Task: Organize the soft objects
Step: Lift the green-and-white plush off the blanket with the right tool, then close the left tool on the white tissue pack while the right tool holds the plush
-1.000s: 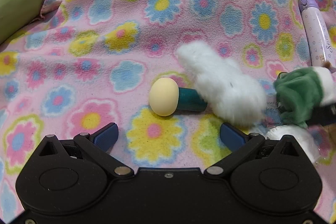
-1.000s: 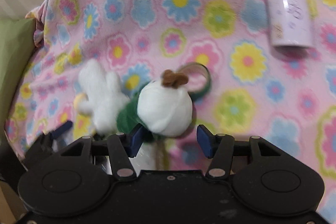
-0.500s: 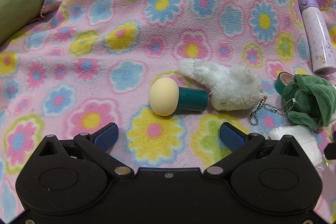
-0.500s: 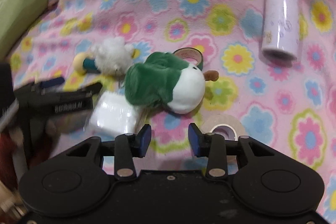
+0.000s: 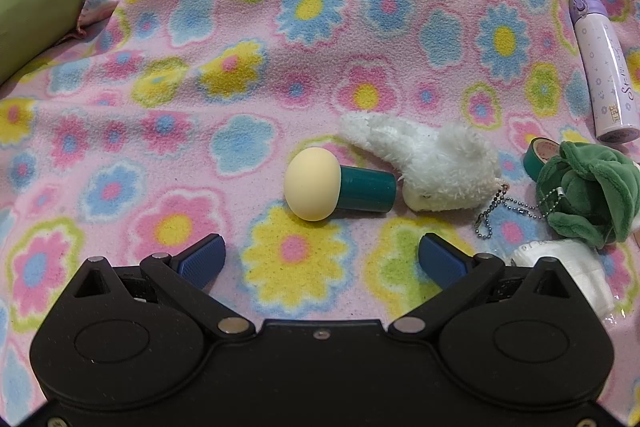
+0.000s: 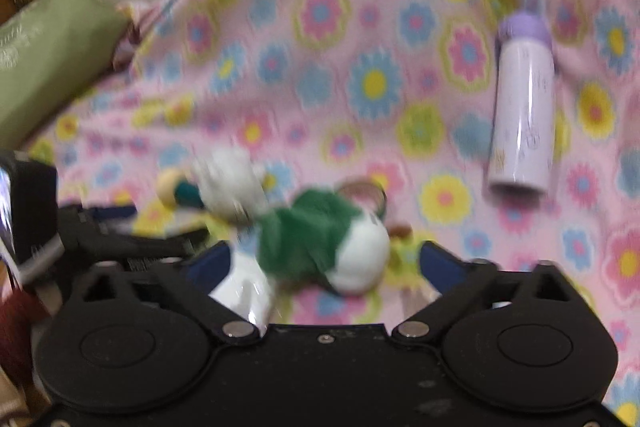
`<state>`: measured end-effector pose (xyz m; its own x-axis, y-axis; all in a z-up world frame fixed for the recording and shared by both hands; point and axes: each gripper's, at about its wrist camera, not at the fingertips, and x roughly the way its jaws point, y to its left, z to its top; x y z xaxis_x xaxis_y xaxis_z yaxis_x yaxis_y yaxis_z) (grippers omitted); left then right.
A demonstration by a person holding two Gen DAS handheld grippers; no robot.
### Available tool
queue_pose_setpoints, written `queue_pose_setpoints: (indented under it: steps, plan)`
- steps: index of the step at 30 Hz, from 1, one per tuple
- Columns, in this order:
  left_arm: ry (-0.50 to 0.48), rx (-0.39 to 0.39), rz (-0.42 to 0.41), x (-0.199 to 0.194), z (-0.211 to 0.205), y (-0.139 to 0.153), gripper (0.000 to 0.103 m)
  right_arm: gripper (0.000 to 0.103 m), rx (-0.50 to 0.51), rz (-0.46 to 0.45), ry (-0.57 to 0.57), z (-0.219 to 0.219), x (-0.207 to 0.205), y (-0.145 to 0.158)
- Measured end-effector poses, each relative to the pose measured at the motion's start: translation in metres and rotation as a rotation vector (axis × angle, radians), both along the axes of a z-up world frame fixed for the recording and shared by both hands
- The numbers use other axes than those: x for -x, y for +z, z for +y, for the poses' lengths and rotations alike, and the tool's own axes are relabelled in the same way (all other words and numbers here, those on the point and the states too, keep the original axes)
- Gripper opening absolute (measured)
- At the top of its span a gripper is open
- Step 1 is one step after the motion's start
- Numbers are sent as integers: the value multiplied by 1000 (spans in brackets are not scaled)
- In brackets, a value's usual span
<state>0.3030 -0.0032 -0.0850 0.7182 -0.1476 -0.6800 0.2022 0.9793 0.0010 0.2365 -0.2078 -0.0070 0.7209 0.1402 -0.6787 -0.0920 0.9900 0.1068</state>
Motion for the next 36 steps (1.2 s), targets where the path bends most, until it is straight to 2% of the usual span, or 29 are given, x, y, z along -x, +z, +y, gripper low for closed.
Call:
queue_pose_setpoints:
  steps: [9,13,14,19,25,31,36]
  plan:
    - [-1,1,3,0,0,0,101,101,-102,139,-154,-4,-37,-29]
    - [-1,1,3,0,1,1,101,67,-91,146,-178,-12,-37,-44]
    - [-1,1,4,0,1,1,101,65,-97,129,-172,-14,-36,-45]
    - [-1,9,3,0,2,1,100,63,-94,65,-150,-16,-31,-50]
    - [5,32,7,2,6,4,99,63,-60,-58,-113,-12,-18,-59]
    - [-33,57,38,16,11,21,99,63,-112,-67,-114,-20,-18,-60]
    - [-147,30,23,41,-3,47,99,63,-130,-68,-116,-22,-17,-59]
